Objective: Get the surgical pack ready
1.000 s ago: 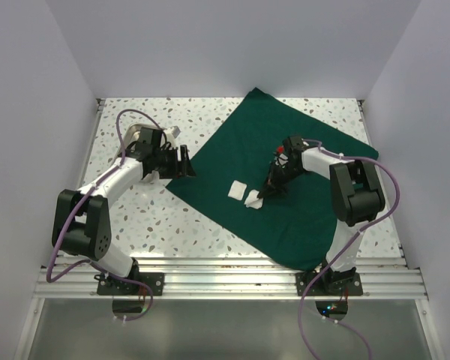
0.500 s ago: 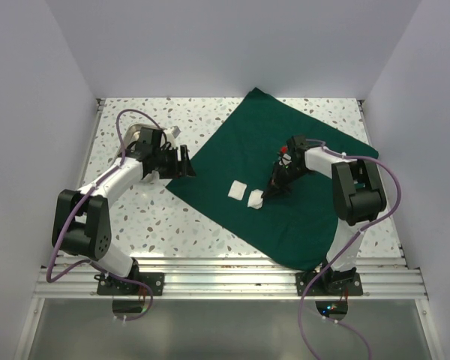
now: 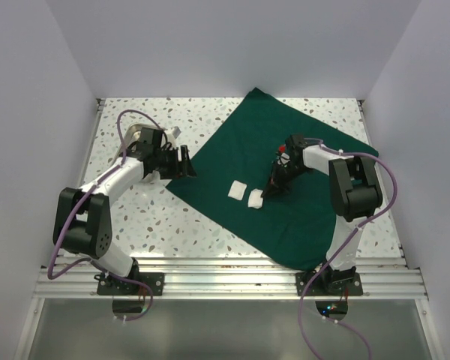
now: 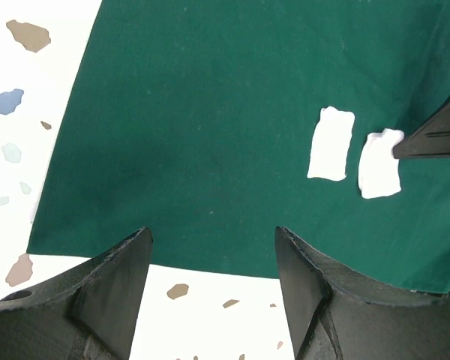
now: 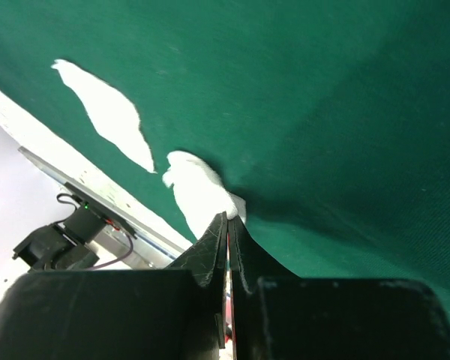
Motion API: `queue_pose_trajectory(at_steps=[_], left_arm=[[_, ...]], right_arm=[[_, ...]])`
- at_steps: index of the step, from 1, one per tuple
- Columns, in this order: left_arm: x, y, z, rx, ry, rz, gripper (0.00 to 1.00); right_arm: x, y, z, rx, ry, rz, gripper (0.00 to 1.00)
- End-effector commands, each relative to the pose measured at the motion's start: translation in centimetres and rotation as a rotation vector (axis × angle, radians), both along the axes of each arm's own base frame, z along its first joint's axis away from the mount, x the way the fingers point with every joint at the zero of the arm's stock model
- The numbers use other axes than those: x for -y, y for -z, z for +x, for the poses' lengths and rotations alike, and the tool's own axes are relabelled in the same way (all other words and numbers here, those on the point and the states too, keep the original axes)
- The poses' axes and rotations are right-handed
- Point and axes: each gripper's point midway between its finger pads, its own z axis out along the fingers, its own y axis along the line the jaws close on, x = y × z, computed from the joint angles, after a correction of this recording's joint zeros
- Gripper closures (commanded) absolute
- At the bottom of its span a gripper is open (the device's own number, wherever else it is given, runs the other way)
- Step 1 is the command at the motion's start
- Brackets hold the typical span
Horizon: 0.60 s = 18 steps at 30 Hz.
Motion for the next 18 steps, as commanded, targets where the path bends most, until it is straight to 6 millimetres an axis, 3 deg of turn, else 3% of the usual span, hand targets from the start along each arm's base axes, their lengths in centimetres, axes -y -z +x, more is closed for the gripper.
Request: queue_pose_trajectory(at_steps=[1, 7, 12, 18], left_arm=[[0.8, -1.6, 1.6, 0.056, 0.006, -0.041, 0.30], [1.0, -1.4, 1.7, 0.051, 0.000, -0.050, 0.30], [0.9, -1.4, 1.7, 0.049, -0.005, -0.050, 0.30], [0.9, -1.2, 1.5, 0.042, -0.011, -0.053, 0.30]], right_arm=[[-0.3, -1.6, 1.3, 0.059, -0.032, 0.016, 1.00], [-0.4, -1.8, 1.4, 0.055, -0.041, 0.019, 1.00], [-0.3, -1.3, 1.0, 0.031, -0.047, 0.020, 0.84], [-0.1, -1.9, 0.7, 0.039, -0.051, 0.006, 0.73]])
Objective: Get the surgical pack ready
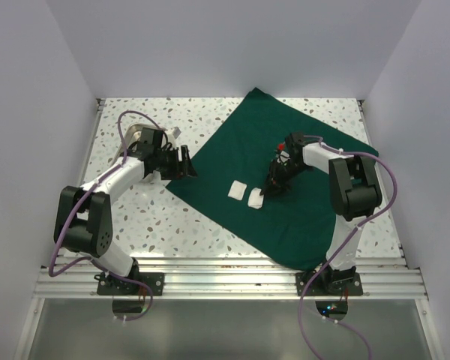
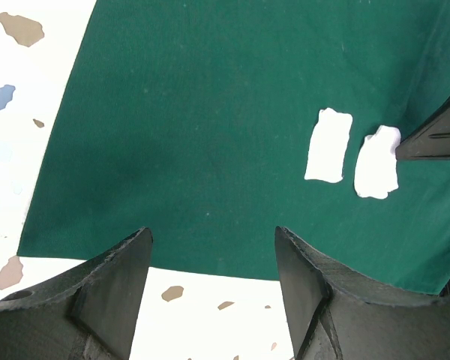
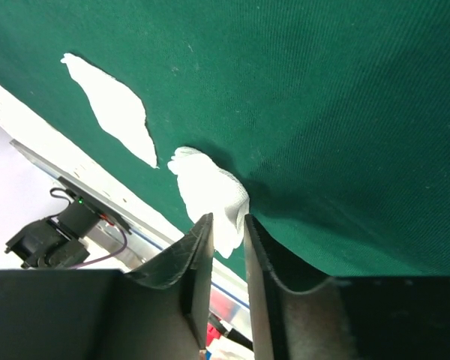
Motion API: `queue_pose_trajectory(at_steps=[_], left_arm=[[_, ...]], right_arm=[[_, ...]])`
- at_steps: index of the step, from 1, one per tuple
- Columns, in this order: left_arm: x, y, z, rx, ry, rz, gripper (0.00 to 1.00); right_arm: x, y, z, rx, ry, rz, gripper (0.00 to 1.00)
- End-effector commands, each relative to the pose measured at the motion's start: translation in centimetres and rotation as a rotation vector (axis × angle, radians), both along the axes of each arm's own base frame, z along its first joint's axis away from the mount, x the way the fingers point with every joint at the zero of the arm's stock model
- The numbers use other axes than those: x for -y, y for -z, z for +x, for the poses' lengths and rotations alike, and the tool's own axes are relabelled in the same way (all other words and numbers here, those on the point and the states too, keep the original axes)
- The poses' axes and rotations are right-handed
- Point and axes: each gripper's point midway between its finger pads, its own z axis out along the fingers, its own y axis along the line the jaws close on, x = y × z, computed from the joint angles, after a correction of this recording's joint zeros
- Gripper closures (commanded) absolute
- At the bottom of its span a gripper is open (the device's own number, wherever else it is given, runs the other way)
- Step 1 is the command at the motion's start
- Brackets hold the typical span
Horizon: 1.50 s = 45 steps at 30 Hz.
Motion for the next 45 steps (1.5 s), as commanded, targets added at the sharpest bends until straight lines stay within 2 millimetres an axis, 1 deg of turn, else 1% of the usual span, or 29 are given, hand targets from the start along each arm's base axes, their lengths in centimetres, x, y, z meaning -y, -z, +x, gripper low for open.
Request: queue_pose_trajectory(at_steps=[1, 7, 12, 19, 29, 40, 45], left_arm=[[0.7, -1.7, 1.5, 0.066, 0.000, -0.036, 0.30], [0.8, -1.7, 1.5, 0.066, 0.000, -0.044, 0.30], [0.7, -1.8, 1.3, 0.065, 0.000, -0.038, 0.30], [0.6, -1.9, 1.1, 0.070, 0.006, -0.033, 0.30], [0.6, -1.9, 1.1, 0.075, 0.014, -0.033, 0.30], [0.6, -2.0, 0.9, 0.075, 0.021, -0.029, 0.30], [0.5, -2.1, 1.0, 0.080, 0.022, -0.028, 0.30]], right_arm=[[-0.1, -1.1, 0.1, 0.018, -0.017, 0.008, 0.72], [-0.3, -0.4, -0.1, 0.007, -0.019, 0.014, 0.68], [-1.0, 0.2, -0.5, 0.002, -0.035, 0.012, 0.67], [-1.1, 1.2, -1.2, -0.016, -0.033, -0.003, 0.65], [-0.6, 0.3, -1.9, 0.004, -0.033, -0.024, 0.65], [-0.8, 1.1, -2.3, -0.020, -0.031, -0.006, 0.61], [-0.6, 1.5, -2.4, -0.020, -0.040, -0.029, 0.59]])
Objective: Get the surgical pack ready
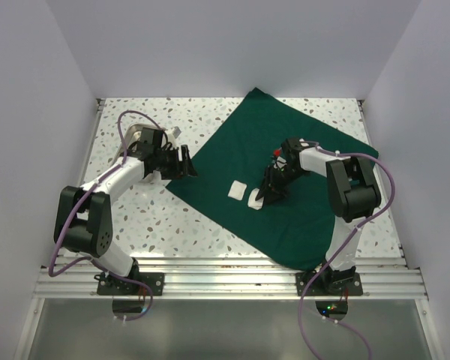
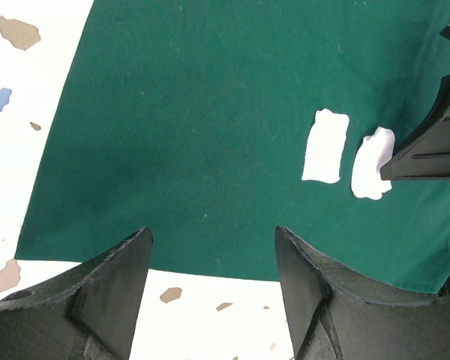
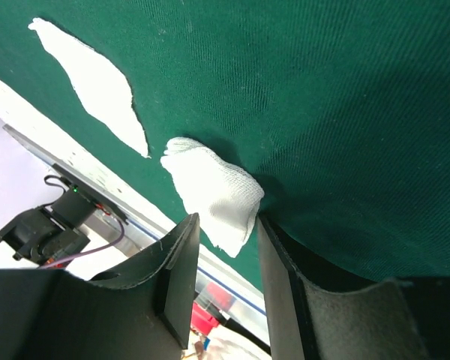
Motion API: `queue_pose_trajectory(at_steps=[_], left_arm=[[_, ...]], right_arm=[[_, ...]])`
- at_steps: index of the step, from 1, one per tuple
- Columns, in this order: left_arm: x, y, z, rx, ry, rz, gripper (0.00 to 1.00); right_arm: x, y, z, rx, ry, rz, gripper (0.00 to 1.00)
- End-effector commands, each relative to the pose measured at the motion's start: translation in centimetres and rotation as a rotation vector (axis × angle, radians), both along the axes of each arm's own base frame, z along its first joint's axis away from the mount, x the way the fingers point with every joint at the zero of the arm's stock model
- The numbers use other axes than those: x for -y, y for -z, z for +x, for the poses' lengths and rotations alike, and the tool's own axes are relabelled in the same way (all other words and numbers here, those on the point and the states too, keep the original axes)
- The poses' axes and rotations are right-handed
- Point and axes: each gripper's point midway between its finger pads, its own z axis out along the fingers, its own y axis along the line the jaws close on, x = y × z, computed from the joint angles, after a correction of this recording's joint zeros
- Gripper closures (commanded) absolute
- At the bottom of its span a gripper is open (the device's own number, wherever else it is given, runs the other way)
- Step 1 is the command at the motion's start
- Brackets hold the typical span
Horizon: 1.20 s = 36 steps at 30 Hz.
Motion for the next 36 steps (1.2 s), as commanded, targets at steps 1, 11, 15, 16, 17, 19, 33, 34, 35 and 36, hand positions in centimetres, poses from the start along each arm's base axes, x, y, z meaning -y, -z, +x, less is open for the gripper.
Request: queue_pose_trajectory(at_steps=[1, 11, 15, 16, 17, 19, 33, 34, 35, 36], left_arm=[[0.4, -1.9, 0.9, 0.072, 0.018, -0.022, 0.30], [0.5, -2.1, 1.2, 0.073, 0.019, -0.023, 0.30], [0.4, -2.0, 1.0, 0.071, 0.018, -0.019, 0.30], [0.4, -2.0, 1.0, 0.070, 0.017, -0.020, 0.30], [0.4, -1.9, 1.0, 0.068, 0.018, -0.019, 0.30], [0.4, -2.0, 1.0, 0.070, 0.017, -0.020, 0.30], [0.6, -2.3, 1.2, 0.076, 0.012, -0.033, 0.30], [0.6, -2.3, 1.2, 0.077, 0.011, -0.032, 0.30], [0.6, -2.3, 1.3, 0.080, 0.011, -0.033, 0.30], [0.6, -2.3, 1.3, 0.080, 0.010, -0.032, 0.30]], right_arm=[[0.4, 0.6, -0.3, 0.013, -0.012, -0.041, 0.59], [-0.5, 1.0, 0.6, 0.026, -0.007, -0.033, 0.62], [-0.5, 1.0, 0.8, 0.028, -0.010, -0.036, 0.69], [-0.5, 1.0, 0.8, 0.028, -0.008, -0.036, 0.71], [-0.5, 0.9, 0.9, 0.029, -0.008, -0.037, 0.75], [-0.5, 0.8, 1.0, 0.033, -0.008, -0.038, 0.79], [-0.8, -5.1, 2.2, 0.107, -0.010, -0.025, 1.00], [-1.0, -5.8, 2.3, 0.109, -0.010, -0.015, 1.00], [-1.3, -6.2, 2.5, 0.112, -0.008, -0.008, 1.00], [-1.7, -6.6, 2.5, 0.115, -0.012, 0.002, 1.00]])
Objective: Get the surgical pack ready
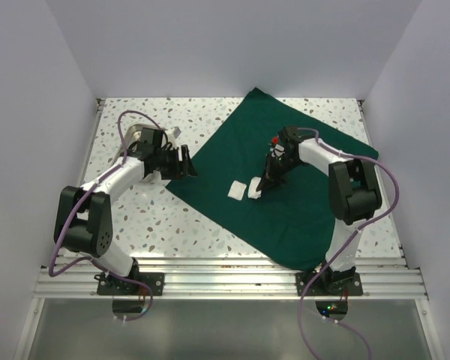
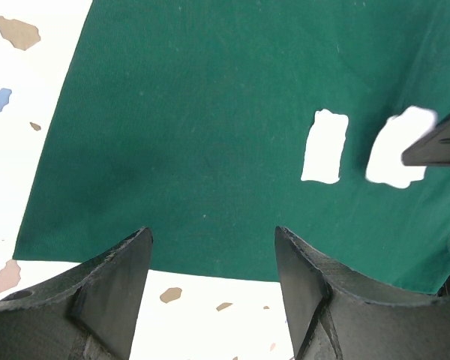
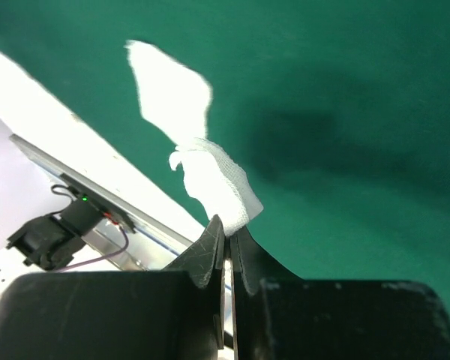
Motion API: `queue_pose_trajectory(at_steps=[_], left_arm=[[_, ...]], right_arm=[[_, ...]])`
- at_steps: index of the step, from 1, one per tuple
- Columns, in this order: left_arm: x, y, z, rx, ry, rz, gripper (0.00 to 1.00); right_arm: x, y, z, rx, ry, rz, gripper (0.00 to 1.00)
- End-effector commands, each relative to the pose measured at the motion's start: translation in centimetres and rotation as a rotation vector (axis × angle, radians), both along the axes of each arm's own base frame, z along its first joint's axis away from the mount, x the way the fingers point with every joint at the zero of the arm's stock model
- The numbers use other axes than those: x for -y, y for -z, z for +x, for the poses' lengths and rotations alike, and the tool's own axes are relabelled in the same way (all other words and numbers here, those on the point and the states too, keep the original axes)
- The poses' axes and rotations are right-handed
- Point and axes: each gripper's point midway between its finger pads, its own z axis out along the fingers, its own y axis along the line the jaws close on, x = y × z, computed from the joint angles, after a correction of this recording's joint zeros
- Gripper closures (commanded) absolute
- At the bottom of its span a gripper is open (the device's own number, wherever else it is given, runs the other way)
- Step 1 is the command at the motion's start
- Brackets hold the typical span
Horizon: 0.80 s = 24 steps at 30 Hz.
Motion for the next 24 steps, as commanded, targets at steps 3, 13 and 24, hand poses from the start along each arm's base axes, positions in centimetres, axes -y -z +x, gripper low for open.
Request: queue_pose_trajectory(at_steps=[3, 13, 24], left_arm=[[0.6, -2.3, 1.3, 0.078, 0.010, -0.033, 0.30], [0.4, -2.5, 0.9, 0.088, 0.021, -0.022, 0.30], [0.4, -2.4, 0.7, 0.088, 0.036, -0.014, 0.30]], right_arm=[[-2.8, -4.4, 0.8, 0.059, -0.020, 0.082, 1.00], [-6.9, -2.4, 3.1, 0.065, 0.009, 0.157, 1.00], [-7.8, 0.1, 3.4, 0.029, 0.054, 0.173, 1.00]])
